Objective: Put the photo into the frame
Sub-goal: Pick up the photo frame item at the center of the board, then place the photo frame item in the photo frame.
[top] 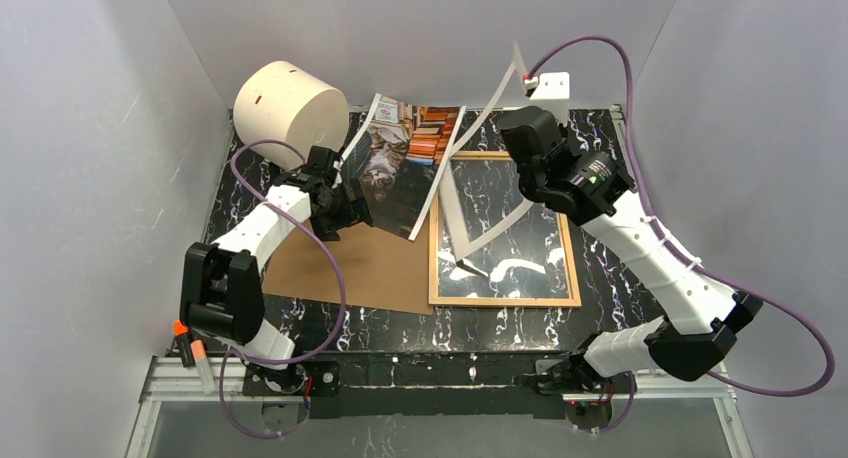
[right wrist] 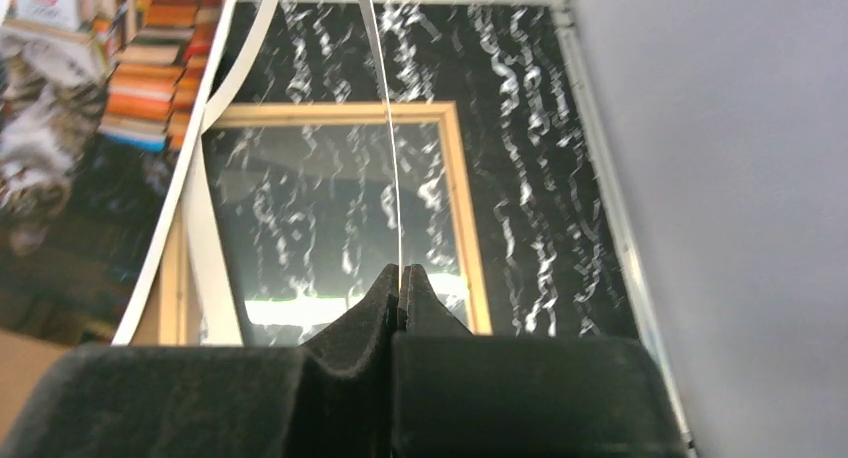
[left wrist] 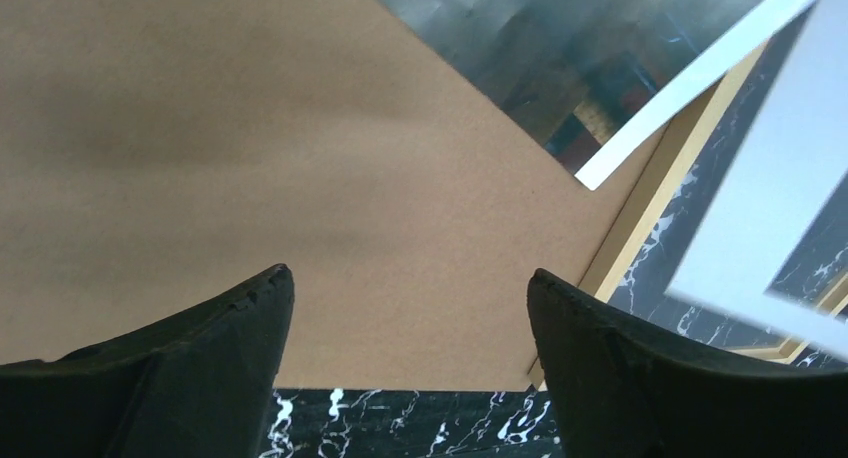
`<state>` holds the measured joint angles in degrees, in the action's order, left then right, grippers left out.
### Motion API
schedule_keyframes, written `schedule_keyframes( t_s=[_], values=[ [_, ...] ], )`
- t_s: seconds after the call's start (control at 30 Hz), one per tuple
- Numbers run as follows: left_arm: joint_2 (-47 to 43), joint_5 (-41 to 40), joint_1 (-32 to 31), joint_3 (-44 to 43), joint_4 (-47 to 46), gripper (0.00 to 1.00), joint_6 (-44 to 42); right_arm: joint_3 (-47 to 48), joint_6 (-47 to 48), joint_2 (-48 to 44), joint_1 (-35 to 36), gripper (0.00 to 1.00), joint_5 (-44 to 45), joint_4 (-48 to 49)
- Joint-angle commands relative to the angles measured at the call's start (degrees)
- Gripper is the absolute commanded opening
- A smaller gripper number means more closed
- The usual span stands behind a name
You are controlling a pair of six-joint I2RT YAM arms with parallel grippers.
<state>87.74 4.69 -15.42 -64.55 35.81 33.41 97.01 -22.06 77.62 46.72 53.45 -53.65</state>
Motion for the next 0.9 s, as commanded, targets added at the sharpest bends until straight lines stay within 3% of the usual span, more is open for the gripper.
schedule_keyframes(
  t_s=[0.0,0.07,0.2,0.4,0.47,0.7,0.87],
  values=[
    [1.1,3.2,-2.0,-1.3,-4.7,0.88,0.1,-0.3,15.3,-1.2,-4.2,0.01,7.2,15.3],
    [1.8,2.8,-3.1,-2.0,-6.7,0.90,-0.4,-0.5,21.2,-1.9,-6.8,0.01,6.5,21.0],
    [4.0,3.7,-4.0,-4.7,-9.4,0.90,-1.4,2.3,25.5,-1.6,-11.3,0.01,-5.1,23.9],
    [7.4,6.7,-7.4,-7.6,-14.6,0.89,-1.3,12.3,23.4,5.0,-12.2,0.01,-15.6,9.1],
    [8.6,7.0,-8.0,-7.9,-14.7,0.88,-0.3,13.5,22.7,4.9,-12.2,0.01,-23.9,4.8],
    [10.2,1.7,-7.8,-10.3,-11.5,0.87,5.0,-6.7,18.6,0.2,-12.1,0.01,-59.4,7.5],
    [10.7,-1.0,-5.1,-11.7,-6.8,0.87,9.1,-21.3,13.7,-2.3,-12.1,0.01,-67.9,17.1]
  ],
)
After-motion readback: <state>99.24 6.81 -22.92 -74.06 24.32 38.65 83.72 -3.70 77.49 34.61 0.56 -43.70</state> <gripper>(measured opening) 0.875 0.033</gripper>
